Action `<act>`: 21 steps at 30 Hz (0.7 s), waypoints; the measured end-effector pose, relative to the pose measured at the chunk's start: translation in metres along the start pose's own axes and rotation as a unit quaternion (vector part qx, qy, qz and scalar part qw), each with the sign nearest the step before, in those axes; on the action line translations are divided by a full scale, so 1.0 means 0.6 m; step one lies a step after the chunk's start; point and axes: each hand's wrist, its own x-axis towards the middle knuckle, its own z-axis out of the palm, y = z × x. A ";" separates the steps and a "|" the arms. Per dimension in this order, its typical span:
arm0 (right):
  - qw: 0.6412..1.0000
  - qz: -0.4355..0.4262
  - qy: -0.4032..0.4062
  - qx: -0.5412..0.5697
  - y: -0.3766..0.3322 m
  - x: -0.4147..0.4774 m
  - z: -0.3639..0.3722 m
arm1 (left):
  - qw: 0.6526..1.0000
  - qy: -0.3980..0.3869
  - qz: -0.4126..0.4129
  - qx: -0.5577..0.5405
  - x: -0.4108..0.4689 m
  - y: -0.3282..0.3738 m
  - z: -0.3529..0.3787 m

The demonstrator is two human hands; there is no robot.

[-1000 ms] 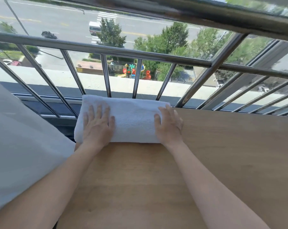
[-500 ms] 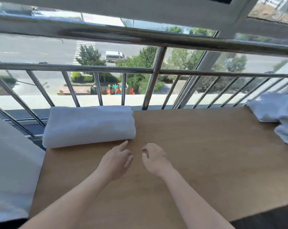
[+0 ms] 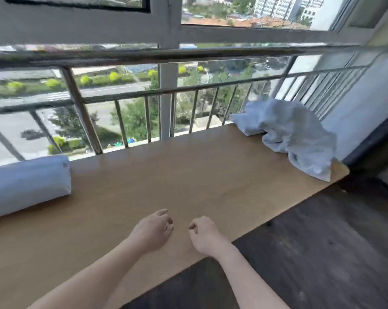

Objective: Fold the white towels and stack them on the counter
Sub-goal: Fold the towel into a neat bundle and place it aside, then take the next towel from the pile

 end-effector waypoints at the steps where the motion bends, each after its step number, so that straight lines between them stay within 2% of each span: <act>1: 1.000 0.006 0.007 0.001 0.033 -0.008 -0.018 | 1.000 -0.003 0.010 0.000 0.014 0.035 0.008; 6: 0.999 0.031 0.037 0.008 0.145 -0.009 -0.106 | 0.999 -0.018 0.041 0.002 0.085 0.158 0.027; 15: 0.997 0.072 0.036 0.021 0.275 0.091 -0.225 | 0.997 -0.043 0.055 -0.010 0.275 0.260 0.040; 21: 0.990 0.117 0.062 0.044 0.361 0.155 -0.330 | 0.993 -0.056 0.100 0.000 0.430 0.359 0.025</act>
